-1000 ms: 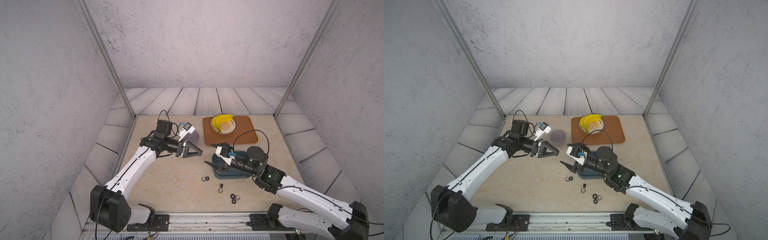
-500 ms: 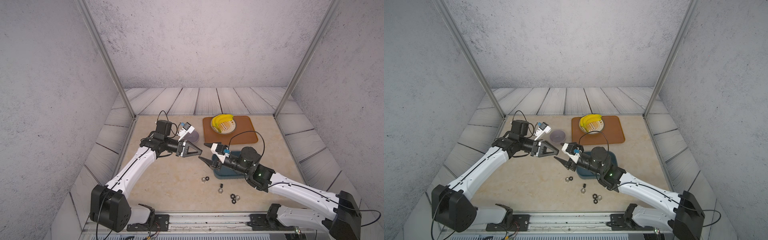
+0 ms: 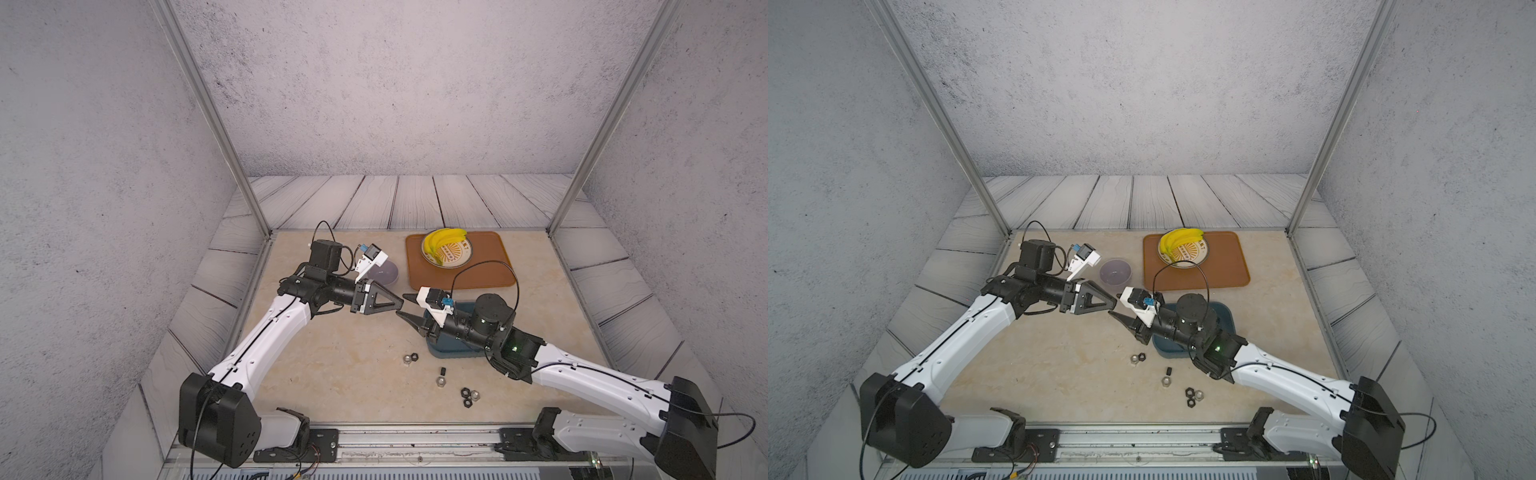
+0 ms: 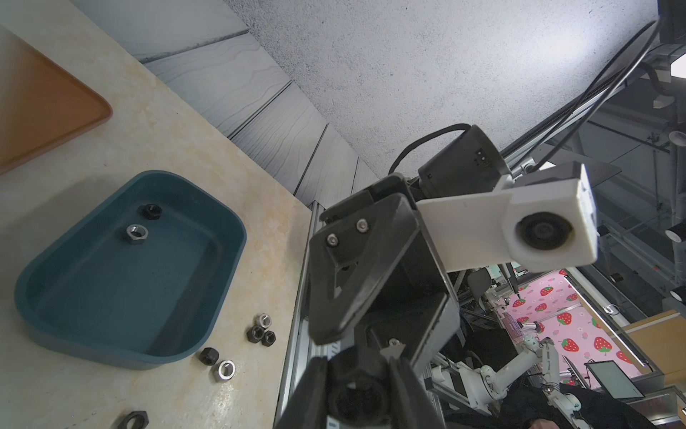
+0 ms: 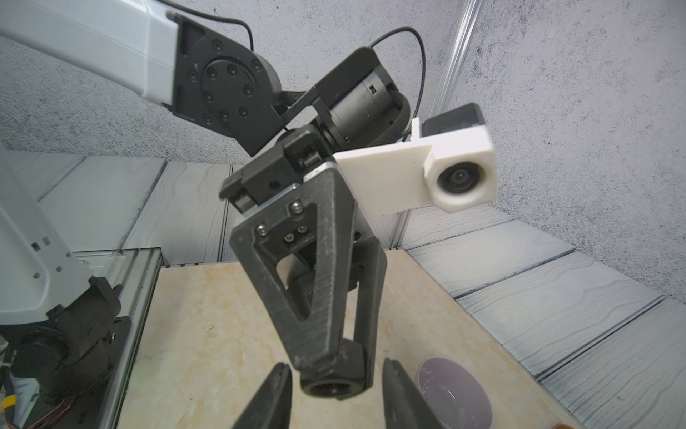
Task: Put the nuts on the desktop into the storage box
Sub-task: Pick up the nut from the center of the board.
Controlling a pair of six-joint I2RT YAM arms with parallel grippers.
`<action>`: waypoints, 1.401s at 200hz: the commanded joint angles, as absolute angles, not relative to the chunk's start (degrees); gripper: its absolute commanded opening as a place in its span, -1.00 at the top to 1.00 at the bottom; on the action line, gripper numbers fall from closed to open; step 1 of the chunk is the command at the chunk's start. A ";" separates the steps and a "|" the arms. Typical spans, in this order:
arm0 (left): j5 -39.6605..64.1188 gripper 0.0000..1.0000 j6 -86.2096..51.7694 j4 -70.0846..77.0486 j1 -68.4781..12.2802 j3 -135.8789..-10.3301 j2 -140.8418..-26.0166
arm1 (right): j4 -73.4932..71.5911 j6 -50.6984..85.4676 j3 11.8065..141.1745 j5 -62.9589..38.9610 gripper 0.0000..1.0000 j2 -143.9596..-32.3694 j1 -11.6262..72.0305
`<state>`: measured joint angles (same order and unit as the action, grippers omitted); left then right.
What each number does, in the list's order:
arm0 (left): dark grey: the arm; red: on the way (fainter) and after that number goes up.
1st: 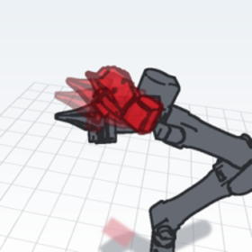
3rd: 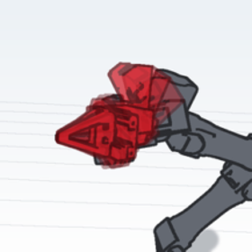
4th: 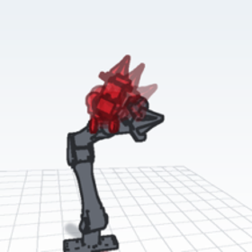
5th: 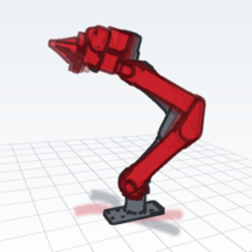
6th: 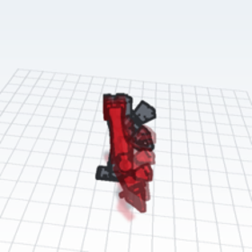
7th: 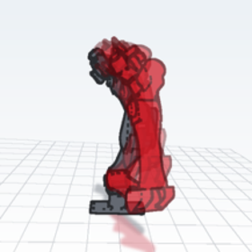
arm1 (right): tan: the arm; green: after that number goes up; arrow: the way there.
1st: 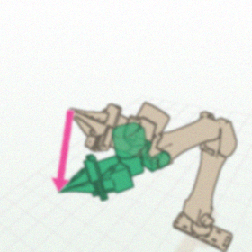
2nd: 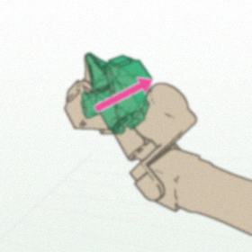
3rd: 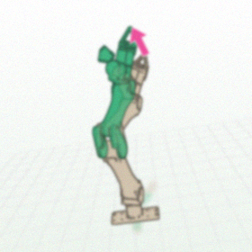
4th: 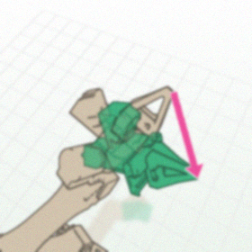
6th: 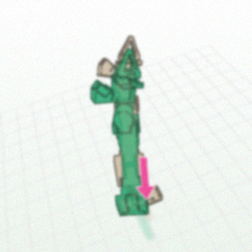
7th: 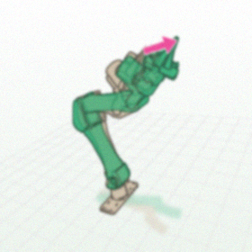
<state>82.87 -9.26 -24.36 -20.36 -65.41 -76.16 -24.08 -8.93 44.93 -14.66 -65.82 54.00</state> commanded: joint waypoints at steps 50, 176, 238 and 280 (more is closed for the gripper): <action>84.08 0.67 -8.44 -24.26 -19.93 -65.61 -75.55 | -27.00 -6.43 45.38 -14.71 0.26 -67.05 54.35; 82.04 0.13 -8.88 -24.26 -19.86 -65.07 -75.75 | -25.07 -4.68 45.60 -14.56 0.77 -67.24 54.38; 77.03 -0.97 -2.25 -29.42 -19.03 -64.17 -74.03 | -2.45 -2.11 50.68 -5.83 0.80 -66.96 54.21; 69.68 -0.97 10.99 -36.46 -18.81 -63.59 -73.31 | 12.09 3.26 53.24 2.97 0.85 -67.40 53.57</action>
